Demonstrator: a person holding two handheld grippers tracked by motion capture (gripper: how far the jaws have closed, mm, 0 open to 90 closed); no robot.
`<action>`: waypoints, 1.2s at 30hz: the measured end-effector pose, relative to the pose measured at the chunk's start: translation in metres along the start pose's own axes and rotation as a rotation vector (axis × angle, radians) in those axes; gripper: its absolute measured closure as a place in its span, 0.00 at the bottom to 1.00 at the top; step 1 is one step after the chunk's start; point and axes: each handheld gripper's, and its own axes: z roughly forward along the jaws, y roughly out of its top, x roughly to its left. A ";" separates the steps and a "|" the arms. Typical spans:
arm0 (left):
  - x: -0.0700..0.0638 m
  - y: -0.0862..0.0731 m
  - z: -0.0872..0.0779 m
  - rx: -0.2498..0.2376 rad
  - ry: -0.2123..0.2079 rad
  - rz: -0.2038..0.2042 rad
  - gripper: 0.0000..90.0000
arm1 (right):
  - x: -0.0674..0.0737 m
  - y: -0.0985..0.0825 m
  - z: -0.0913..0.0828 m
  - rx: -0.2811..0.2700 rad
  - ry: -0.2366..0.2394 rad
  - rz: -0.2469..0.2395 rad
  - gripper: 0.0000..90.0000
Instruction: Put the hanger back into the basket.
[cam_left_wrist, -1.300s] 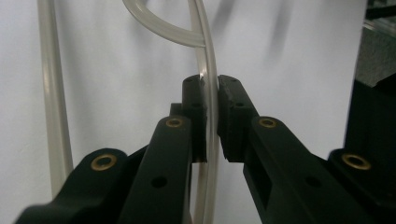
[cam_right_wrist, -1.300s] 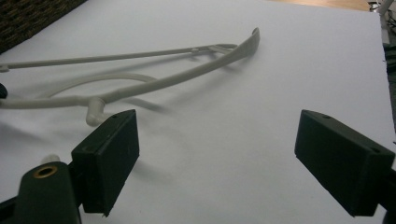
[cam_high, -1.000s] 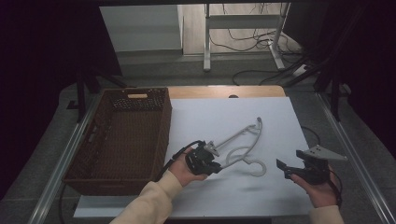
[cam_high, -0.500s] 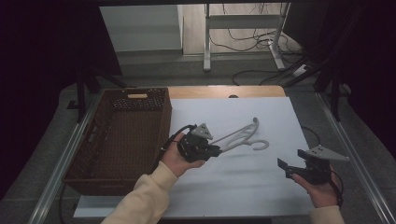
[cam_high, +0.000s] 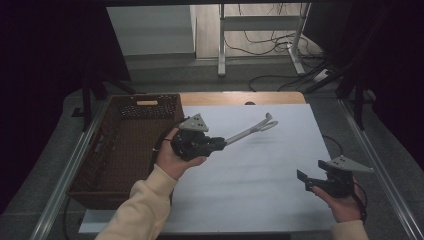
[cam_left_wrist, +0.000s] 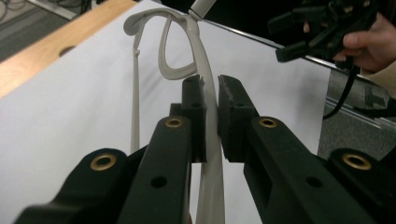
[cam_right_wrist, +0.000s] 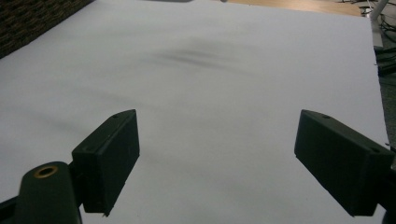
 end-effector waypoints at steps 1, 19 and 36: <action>0.001 0.001 -0.003 -0.010 0.005 -0.002 0.91 | 0.000 0.000 0.000 0.001 0.000 0.002 0.16; 0.017 -0.005 -0.067 -0.105 0.060 -0.041 0.91 | 0.002 0.000 0.001 0.001 -0.001 0.004 0.16; 0.031 -0.036 -0.130 -0.180 0.138 -0.090 0.91 | 0.004 0.000 0.003 0.012 0.001 -0.003 0.16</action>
